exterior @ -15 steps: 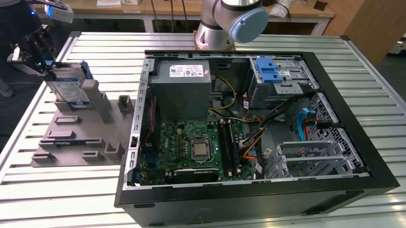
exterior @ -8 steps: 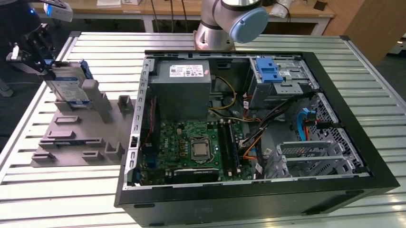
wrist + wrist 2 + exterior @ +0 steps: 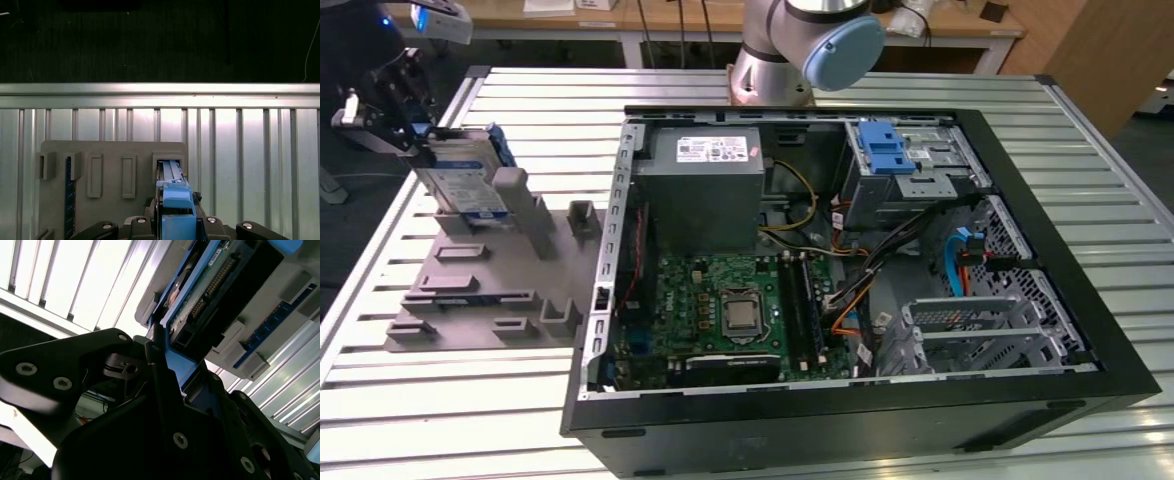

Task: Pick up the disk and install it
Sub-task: 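Pick up the disk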

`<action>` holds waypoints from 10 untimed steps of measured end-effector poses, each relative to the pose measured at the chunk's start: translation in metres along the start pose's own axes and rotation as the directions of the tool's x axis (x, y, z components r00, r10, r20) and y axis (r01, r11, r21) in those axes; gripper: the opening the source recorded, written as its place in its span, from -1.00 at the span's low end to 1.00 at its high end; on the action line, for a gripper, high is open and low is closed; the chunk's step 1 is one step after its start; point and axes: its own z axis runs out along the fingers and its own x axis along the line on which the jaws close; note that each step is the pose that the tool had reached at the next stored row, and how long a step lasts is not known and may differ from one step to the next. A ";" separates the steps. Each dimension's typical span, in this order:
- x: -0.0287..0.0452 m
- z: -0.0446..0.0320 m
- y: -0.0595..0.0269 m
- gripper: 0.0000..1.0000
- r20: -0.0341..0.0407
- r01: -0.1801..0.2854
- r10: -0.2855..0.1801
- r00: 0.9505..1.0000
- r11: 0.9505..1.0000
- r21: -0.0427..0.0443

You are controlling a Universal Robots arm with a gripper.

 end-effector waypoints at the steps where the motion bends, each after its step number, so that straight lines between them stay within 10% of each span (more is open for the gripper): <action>1: 0.0000 -0.0001 0.0000 -0.27 0.000 0.000 0.000 1.000 1.000 0.000; 10: 0.0000 -0.0012 0.0001 -0.27 0.000 0.000 0.000 1.000 1.000 0.000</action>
